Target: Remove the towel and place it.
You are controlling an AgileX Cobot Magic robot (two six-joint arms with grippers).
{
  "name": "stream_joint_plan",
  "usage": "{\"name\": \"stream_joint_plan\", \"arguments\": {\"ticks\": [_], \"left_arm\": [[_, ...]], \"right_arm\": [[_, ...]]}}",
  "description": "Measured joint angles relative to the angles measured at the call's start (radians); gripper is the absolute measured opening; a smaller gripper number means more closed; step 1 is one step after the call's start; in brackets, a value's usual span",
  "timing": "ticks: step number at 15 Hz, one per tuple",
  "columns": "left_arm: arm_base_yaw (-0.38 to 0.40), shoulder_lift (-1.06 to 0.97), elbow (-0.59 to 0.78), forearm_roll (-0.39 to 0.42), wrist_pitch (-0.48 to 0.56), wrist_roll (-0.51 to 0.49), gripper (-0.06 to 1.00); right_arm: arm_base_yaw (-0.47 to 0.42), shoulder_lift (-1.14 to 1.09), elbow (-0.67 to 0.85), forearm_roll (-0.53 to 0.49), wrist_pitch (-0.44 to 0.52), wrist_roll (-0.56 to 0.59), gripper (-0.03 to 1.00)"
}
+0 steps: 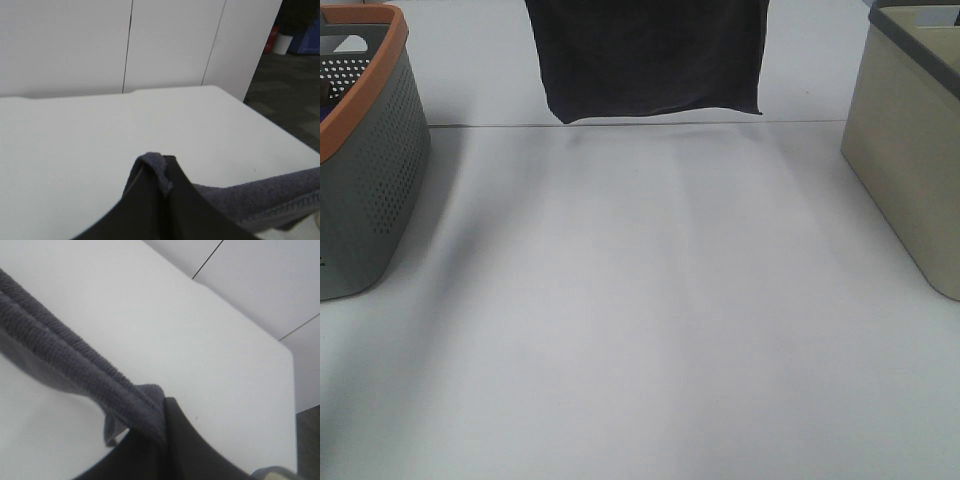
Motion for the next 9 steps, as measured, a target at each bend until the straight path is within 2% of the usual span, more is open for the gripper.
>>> {"name": "stream_joint_plan", "arguments": {"ticks": [2,4,5,7,8,9], "left_arm": [[-0.014,-0.020,0.226,0.003,-0.028,0.022,0.00],[-0.056,-0.046,0.397,-0.007,-0.038,0.097,0.00],[-0.072,-0.067,0.469,-0.033,-0.043,0.139,0.00],[-0.089,-0.122,0.609,-0.135,-0.039,0.226,0.00],[-0.092,-0.153,0.675,-0.188,-0.039,0.275,0.00],[-0.092,-0.169,0.700,-0.207,-0.039,0.291,0.00]], "right_arm": [[0.000,-0.063,0.255,0.046,-0.022,0.000,0.02],[-0.001,-0.154,0.489,0.066,-0.098,0.000,0.02],[-0.003,-0.201,0.597,0.083,-0.150,0.000,0.02],[0.006,-0.258,0.775,0.117,-0.248,0.000,0.02],[0.020,-0.272,0.828,0.122,-0.266,0.000,0.02],[0.030,-0.278,0.854,0.124,-0.275,0.000,0.02]]}}
